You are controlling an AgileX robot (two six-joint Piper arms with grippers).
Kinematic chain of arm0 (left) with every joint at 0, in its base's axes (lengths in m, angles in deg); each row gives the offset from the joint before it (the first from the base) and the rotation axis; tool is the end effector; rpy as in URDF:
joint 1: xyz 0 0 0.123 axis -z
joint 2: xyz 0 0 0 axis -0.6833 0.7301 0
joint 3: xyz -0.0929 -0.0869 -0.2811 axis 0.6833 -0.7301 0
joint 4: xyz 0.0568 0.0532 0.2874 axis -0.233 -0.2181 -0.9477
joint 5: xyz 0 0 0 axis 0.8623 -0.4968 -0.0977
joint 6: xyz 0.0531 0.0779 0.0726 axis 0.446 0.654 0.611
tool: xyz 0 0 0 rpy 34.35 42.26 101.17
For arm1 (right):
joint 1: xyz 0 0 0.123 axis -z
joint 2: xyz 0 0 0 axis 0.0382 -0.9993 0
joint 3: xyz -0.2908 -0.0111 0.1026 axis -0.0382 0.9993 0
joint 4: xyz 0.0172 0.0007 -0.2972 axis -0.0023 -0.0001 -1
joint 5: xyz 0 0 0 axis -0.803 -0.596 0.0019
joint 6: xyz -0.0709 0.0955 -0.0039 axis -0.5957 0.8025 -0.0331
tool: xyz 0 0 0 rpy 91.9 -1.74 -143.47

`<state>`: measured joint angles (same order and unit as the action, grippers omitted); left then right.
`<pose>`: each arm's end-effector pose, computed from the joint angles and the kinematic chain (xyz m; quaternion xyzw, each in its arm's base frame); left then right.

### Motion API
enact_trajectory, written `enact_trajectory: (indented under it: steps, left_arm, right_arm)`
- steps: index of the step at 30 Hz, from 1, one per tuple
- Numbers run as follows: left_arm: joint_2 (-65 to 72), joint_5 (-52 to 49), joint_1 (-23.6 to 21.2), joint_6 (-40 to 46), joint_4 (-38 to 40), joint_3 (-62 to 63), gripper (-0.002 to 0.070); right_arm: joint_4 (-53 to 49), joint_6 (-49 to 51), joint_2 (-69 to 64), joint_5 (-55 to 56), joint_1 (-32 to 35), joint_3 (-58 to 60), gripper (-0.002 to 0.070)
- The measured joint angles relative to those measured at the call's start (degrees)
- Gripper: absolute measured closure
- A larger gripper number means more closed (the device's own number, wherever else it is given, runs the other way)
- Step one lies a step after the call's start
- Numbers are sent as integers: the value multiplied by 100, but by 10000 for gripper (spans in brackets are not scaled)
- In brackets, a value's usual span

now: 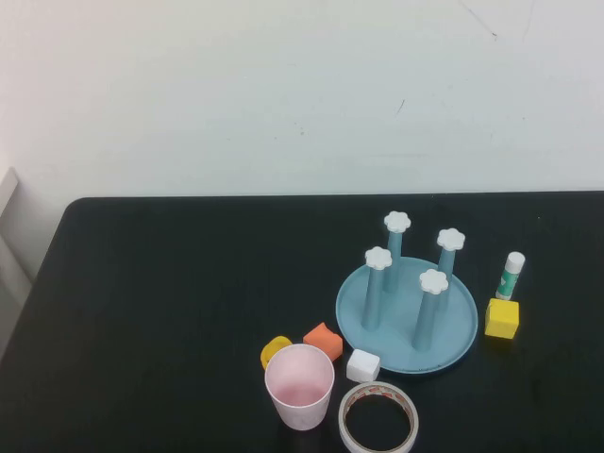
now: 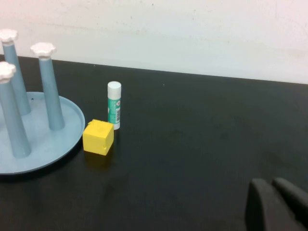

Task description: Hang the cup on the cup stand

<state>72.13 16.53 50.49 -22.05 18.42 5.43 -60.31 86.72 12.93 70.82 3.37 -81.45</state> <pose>0.1031 -0.0137 0.1729 0.0660 0.7805 -0.0297 0.6209 0.1043 -0.0050 0.1711 -0.0263 0.7816 -0.0493 0.6212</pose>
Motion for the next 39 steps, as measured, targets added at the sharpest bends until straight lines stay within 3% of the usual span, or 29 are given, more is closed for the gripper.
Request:
enact_trajectory:
  steps: [29,33,35,39]
  left_arm:
    - [0,0,0,21,275,0,677]
    - [0,11,0,5,1193,0,677]
    - [0,11,0,-115,2085,0,677]
    - [0,-80,0,-449,4592,-10,677]
  right_arm:
    - [0,3,0,0,0,0,678]
    - [14,3,0,0,0,0,678]
    - [142,27,0,0,0,0,678]
    - [1172,497,0,0,0,0,678]
